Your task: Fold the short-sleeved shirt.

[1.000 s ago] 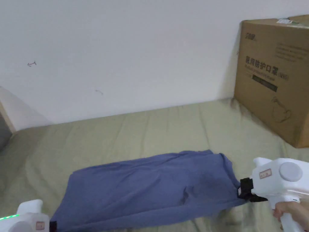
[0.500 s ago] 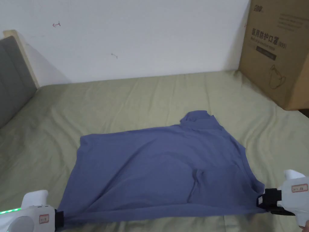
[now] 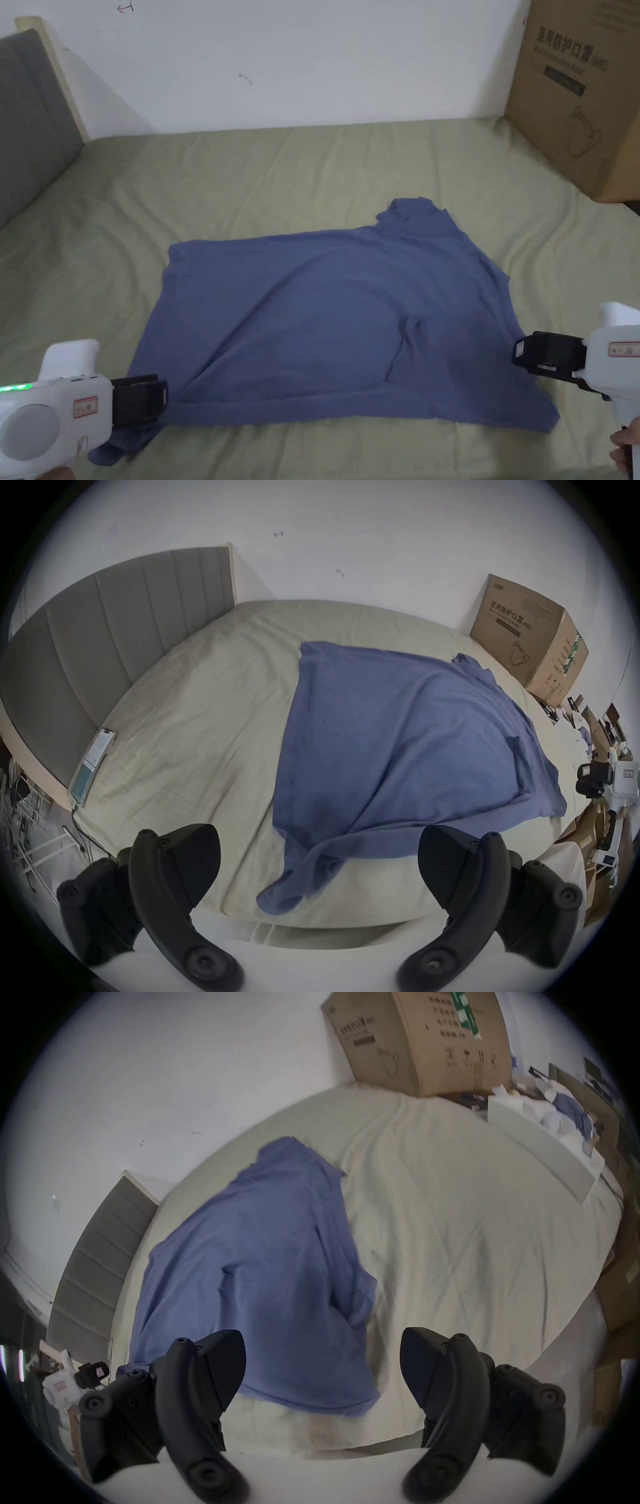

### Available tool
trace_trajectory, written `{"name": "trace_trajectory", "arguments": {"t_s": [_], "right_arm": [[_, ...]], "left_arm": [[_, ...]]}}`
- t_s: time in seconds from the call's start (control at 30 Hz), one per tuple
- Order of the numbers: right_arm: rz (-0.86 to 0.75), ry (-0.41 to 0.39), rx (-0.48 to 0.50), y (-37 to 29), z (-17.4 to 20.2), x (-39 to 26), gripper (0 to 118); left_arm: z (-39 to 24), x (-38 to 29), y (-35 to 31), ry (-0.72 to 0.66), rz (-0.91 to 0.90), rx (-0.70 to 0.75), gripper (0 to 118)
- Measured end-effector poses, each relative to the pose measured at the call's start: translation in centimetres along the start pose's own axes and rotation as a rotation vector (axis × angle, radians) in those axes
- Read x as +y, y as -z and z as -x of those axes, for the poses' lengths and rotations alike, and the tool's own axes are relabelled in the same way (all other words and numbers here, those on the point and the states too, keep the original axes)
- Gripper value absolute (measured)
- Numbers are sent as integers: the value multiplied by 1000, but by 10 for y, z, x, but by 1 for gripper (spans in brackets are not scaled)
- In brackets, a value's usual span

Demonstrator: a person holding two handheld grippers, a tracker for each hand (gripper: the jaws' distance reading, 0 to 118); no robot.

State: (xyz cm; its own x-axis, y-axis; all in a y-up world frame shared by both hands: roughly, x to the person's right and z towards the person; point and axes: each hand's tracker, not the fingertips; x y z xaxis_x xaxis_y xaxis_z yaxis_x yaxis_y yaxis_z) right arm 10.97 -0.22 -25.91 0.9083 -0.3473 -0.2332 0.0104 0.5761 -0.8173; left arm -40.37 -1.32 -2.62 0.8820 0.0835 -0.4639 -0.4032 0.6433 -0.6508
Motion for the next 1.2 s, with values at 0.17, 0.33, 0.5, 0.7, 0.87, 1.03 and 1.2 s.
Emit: {"name": "trace_trajectory", "arguments": {"t_s": [0.17, 0.33, 0.5, 0.7, 0.87, 1.03, 1.2], "right_arm": [[-118, -82, 52, -39, 16, -14, 32], [-110, -59, 117, -42, 16, -36, 0], [-64, -111, 87, -27, 19, -47, 0], [-17, -83, 96, -13, 14, -53, 0], [15, -66, 74, -5, 5, -58, 0], [52, -59, 5, -1, -4, -67, 13], [70, -66, -35, 15, -13, -62, 93]], "left_arm": [[-12, -24, -36, -17, -35, -56, 35], [-3, -57, -38, 19, -40, 34, 0], [13, -64, -27, 20, -16, 64, 1], [15, -44, -2, 71, -43, 50, 116], [11, -36, 36, 11, 103, 53, 0], [3, -41, 33, -4, 88, -16, 0], [1, -32, 29, -26, 78, -1, 0]]}}
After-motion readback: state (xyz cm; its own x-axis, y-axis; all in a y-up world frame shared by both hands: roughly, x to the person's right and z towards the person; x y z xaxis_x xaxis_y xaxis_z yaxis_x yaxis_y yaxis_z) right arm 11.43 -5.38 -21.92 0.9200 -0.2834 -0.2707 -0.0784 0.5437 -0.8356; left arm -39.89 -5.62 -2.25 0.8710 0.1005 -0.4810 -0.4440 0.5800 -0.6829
